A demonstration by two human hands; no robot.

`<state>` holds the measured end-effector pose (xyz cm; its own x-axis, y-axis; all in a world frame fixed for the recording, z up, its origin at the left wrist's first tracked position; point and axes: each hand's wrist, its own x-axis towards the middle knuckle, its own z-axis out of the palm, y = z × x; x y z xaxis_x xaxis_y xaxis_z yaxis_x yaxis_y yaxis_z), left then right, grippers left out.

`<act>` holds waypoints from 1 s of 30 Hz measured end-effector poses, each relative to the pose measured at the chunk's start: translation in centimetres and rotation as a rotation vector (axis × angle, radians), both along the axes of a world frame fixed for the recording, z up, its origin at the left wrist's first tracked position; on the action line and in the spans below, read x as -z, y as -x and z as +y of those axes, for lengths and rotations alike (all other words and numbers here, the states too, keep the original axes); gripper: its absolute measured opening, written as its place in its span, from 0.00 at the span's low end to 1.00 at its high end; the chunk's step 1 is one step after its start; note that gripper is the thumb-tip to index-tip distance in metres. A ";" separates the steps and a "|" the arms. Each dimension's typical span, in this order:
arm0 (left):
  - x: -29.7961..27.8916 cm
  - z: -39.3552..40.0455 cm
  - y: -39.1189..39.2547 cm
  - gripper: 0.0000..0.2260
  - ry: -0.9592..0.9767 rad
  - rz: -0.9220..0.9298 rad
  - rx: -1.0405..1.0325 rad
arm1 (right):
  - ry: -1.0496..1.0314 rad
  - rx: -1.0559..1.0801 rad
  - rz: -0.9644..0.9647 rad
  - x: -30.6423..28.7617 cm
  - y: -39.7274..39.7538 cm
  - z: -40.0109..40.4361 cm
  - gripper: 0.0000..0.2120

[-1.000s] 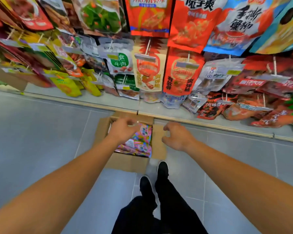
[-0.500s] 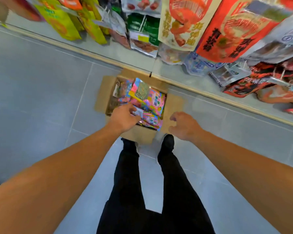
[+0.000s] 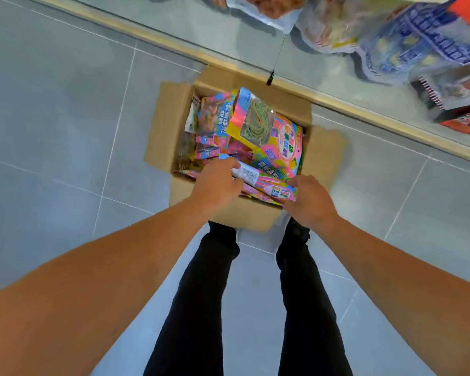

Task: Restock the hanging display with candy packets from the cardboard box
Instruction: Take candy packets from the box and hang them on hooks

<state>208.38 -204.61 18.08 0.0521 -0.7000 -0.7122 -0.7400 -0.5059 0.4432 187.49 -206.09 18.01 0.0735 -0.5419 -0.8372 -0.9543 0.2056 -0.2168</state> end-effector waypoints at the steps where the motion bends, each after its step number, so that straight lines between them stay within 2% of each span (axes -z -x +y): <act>1: 1.3 -0.1 -0.2 0.16 0.014 0.003 0.015 | 0.019 -0.028 0.020 1.5 -0.2 0.0 0.23; 3: 4.0 -0.3 -0.4 0.18 0.048 -0.005 0.074 | 0.021 -0.061 0.048 4.5 -0.5 -0.3 0.21; 8: 9.0 -1.1 -0.1 0.23 0.146 -0.020 0.411 | -0.038 -0.129 0.069 9.7 -0.1 -1.7 0.18; 14: 9.4 -2.1 1.3 0.25 0.153 -0.121 0.581 | 0.048 -0.214 0.083 9.4 0.5 -1.2 0.06; 19: 4.9 -3.2 1.9 0.20 0.167 -0.236 0.666 | 0.086 -0.272 0.041 3.3 0.7 -2.0 0.09; 23: -2.3 -4.7 2.1 0.13 0.270 -0.236 0.664 | 0.091 -0.251 -0.022 -5.0 1.4 -3.7 0.10; 27: -11.4 -5.5 1.4 0.08 0.306 -0.150 0.621 | 0.114 -0.137 -0.091 -15.6 1.8 -5.0 0.11; 30: -17.9 -5.4 0.7 0.09 0.276 -0.041 0.541 | 0.228 0.004 -0.085 -21.7 1.7 -5.6 0.12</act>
